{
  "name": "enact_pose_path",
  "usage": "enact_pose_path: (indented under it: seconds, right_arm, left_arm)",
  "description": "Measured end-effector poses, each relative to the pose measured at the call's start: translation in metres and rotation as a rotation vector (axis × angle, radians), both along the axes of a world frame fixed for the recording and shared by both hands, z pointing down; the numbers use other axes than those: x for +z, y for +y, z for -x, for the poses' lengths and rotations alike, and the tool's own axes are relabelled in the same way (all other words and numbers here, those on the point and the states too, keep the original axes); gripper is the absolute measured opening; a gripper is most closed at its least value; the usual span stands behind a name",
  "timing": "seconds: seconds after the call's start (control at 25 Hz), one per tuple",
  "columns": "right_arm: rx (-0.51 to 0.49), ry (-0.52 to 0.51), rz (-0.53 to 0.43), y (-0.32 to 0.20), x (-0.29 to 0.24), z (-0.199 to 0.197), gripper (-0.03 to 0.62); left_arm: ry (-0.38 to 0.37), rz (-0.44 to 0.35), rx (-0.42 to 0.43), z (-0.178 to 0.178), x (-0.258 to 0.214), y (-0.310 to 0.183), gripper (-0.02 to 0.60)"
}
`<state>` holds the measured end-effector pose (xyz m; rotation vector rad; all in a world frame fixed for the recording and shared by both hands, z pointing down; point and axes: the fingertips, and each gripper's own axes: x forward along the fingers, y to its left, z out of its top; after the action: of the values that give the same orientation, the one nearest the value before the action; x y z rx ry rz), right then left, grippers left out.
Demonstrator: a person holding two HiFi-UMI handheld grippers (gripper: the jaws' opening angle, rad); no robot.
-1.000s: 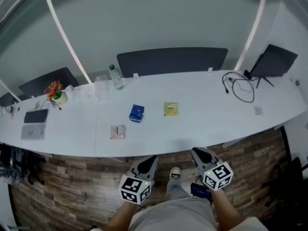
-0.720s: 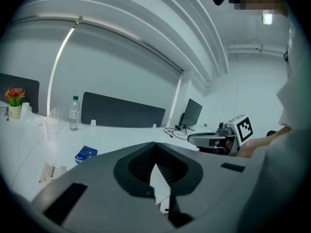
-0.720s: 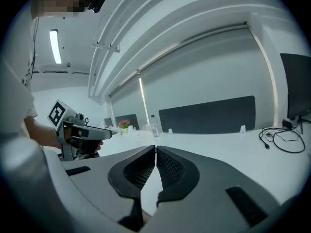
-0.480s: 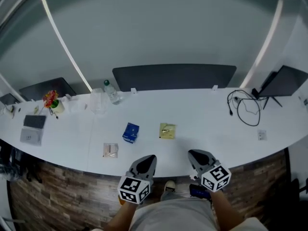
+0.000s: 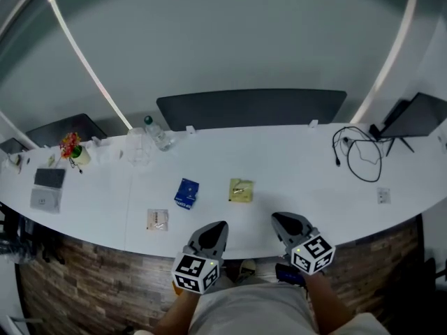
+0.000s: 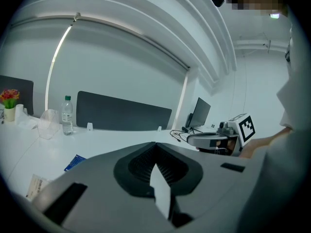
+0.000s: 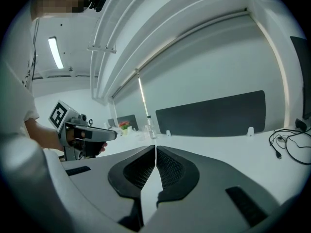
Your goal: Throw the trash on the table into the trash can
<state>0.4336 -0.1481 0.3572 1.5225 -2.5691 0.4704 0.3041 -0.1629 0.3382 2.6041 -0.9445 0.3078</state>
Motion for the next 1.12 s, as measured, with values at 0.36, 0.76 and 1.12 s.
enact_pose_path:
  seconds: [0.36,0.76,1.12]
  right_arm:
    - [0.039,0.017,0.027,-0.01,0.002,0.009,0.032]
    - [0.027,0.046,0.049,-0.041,0.017,0.018,0.032]
    - [-0.005,0.103,0.093,-0.071,0.044,0.014,0.034]
  left_arm:
    - [-0.017,0.016,0.034,0.007,0.001,-0.009,0.002]
    - [-0.026,0.043,0.051,0.013,0.016,-0.035,0.002]
    - [-0.039,0.064,0.045,0.005,0.039,-0.063,0.002]
